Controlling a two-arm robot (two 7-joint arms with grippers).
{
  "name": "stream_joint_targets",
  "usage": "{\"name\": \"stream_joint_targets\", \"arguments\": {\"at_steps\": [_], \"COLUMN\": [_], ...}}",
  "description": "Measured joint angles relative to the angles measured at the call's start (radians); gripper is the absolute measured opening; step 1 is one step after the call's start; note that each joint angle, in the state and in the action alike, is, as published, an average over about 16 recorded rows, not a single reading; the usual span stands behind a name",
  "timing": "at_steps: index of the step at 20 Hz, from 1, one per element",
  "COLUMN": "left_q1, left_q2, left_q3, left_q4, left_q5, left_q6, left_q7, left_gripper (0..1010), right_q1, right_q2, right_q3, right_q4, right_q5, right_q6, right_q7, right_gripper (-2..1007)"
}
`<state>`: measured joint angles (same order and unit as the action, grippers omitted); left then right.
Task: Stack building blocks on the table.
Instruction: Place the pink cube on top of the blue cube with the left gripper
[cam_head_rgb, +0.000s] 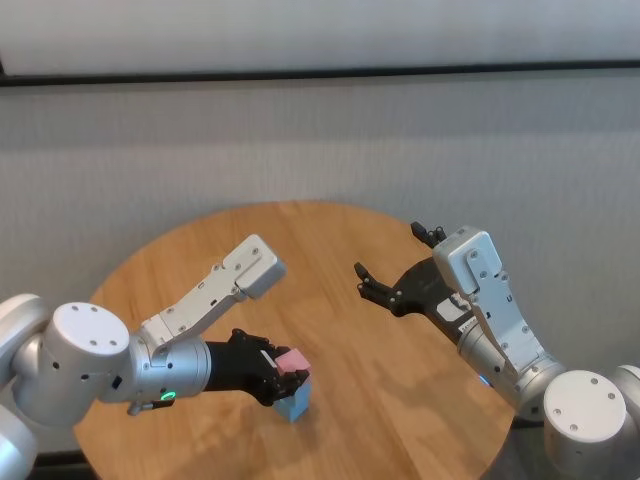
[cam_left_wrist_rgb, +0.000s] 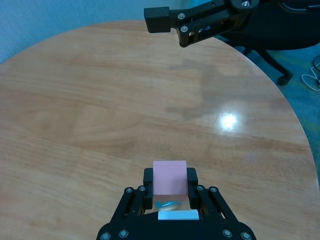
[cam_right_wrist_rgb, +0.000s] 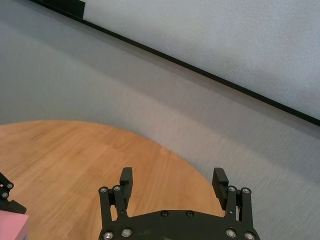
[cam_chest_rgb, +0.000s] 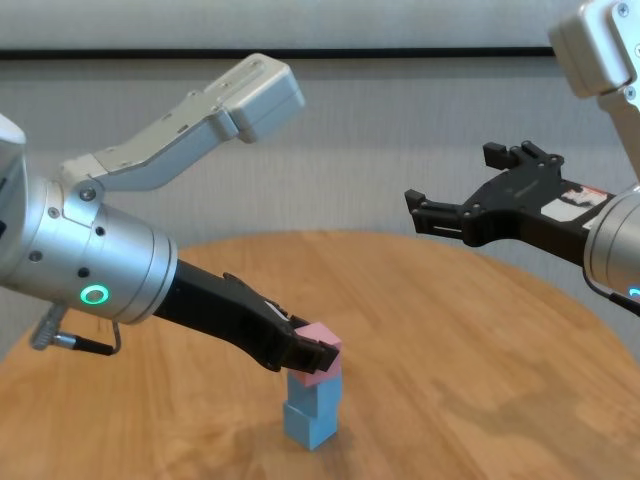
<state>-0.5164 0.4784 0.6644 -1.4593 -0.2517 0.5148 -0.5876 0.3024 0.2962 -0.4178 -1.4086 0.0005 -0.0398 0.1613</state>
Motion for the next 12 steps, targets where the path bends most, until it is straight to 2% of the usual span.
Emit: {"name": "stream_joint_targets", "arguments": {"at_steps": [6, 12], "left_q1": [0.0, 0.0], "left_q2": [0.0, 0.0], "left_q3": [-0.001, -0.002], "left_q4": [0.0, 0.0], "left_q5": [0.0, -0.002], "left_q6": [0.001, 0.001], "left_q7": [-0.002, -0.005], "left_gripper": [443, 578], "right_q1": [0.0, 0.0], "right_q2": [0.0, 0.0], "right_q3": [0.0, 0.0], "right_q4": [0.0, 0.0], "right_q5": [0.0, 0.0], "right_q6": [0.0, 0.0], "right_q7": [0.0, 0.0], "right_gripper": [1004, 1005]}}
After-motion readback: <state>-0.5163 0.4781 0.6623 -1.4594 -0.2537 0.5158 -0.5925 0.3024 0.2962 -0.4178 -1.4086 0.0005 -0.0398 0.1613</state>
